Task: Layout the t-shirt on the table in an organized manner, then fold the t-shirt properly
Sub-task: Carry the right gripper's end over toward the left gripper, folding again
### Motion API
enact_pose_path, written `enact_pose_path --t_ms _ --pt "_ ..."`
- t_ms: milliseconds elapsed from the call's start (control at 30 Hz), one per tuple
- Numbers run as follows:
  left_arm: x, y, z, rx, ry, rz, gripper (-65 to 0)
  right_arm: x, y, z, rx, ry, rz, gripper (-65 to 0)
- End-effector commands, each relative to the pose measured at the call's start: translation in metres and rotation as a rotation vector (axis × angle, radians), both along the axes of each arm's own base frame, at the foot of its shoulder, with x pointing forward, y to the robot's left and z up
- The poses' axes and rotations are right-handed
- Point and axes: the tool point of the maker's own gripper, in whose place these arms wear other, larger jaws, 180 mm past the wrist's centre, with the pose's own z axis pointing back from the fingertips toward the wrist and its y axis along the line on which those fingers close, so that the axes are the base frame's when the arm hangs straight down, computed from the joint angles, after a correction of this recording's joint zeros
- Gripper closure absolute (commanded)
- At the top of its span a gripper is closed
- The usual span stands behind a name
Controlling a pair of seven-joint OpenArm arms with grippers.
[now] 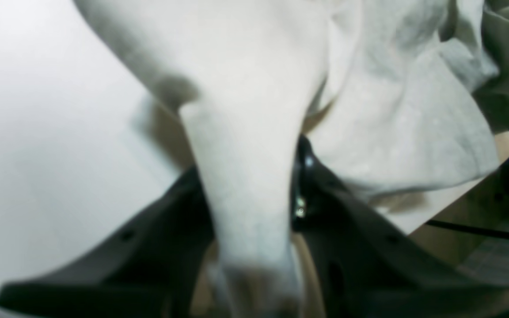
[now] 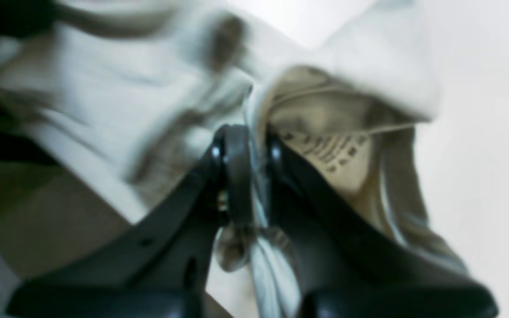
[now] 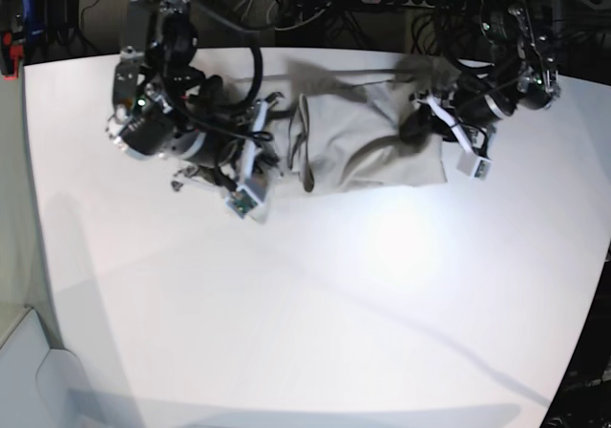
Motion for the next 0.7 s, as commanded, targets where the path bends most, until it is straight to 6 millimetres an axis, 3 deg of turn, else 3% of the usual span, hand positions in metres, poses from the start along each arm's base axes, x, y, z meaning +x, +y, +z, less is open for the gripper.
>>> enact_pose_path --t_ms 0,367,567,667 --pt "0.009 0.001 0.012 -0.020 -0.050 0.012 -11.6 0.005 0.018 0.016 0.058 -0.048 0.026 0.0" --pt "0.008 -0.012 0.011 -0.055 -0.046 0.020 -11.6 -0.022 0.114 0.042 0.153 -0.129 0.333 0.0" --pt "0.007 -0.012 0.010 -0.056 -0.041 0.020 -11.8 -0.026 0.135 0.028 0.180 -0.092 0.391 0.0" --pt "0.004 -0.013 0.010 -0.062 -0.039 0.023 -17.4 -0.026 0.135 0.026 0.185 -0.086 0.387 0.0"
